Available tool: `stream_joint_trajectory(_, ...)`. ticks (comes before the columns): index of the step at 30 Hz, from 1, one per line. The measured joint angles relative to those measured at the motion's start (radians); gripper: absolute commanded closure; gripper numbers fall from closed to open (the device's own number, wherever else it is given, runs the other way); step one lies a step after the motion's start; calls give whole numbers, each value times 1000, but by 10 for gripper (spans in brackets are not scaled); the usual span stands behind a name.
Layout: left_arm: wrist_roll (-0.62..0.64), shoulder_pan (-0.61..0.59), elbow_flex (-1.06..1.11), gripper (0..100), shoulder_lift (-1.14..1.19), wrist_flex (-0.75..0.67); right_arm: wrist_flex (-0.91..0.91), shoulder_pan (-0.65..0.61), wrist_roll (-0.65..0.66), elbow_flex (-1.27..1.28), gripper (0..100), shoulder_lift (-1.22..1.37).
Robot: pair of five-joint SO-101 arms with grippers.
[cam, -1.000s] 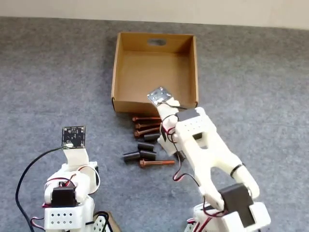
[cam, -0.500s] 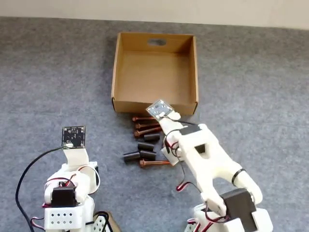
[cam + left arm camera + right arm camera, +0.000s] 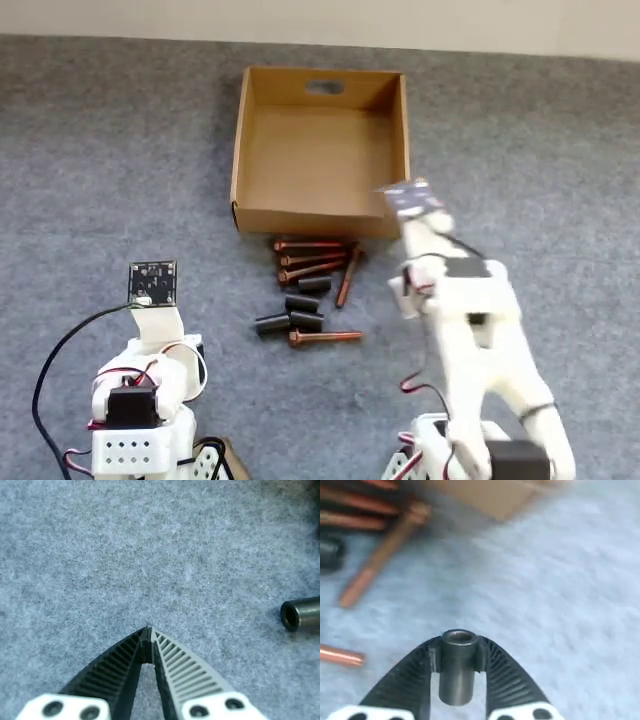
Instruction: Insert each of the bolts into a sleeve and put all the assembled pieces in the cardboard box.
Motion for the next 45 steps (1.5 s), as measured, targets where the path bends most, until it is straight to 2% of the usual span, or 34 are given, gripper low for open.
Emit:
stream_joint_trajectory(3, 0, 0, 0, 992, 0, 0, 43, 55, 2, 35, 992, -21)
stream_joint_trajectory(9, 0, 0, 0, 992, 0, 0, 48, 57, 2, 112, 970, 44)
stream_joint_trajectory(14, 0, 0, 0, 992, 0, 0, 54, 54, 2, 103, 755, 129)
stream_joint_trajectory(15, 0, 0, 0, 992, 0, 0, 55, 52, 2, 98, 744, 135)
stream_joint_trajectory(22, -2, 0, 0, 992, 0, 0, 83, 49, 3, 95, 826, 127)
stream_joint_trajectory(28, -2, 0, 0, 992, 0, 0, 149, 55, 3, 64, 826, 121)
stream_joint_trajectory(37, -2, 0, 0, 992, 0, 0, 158, 55, 95, 64, 829, 121)
stream_joint_trajectory(45, -2, 0, 0, 992, 0, 0, -21, 55, 98, 170, 829, 104)
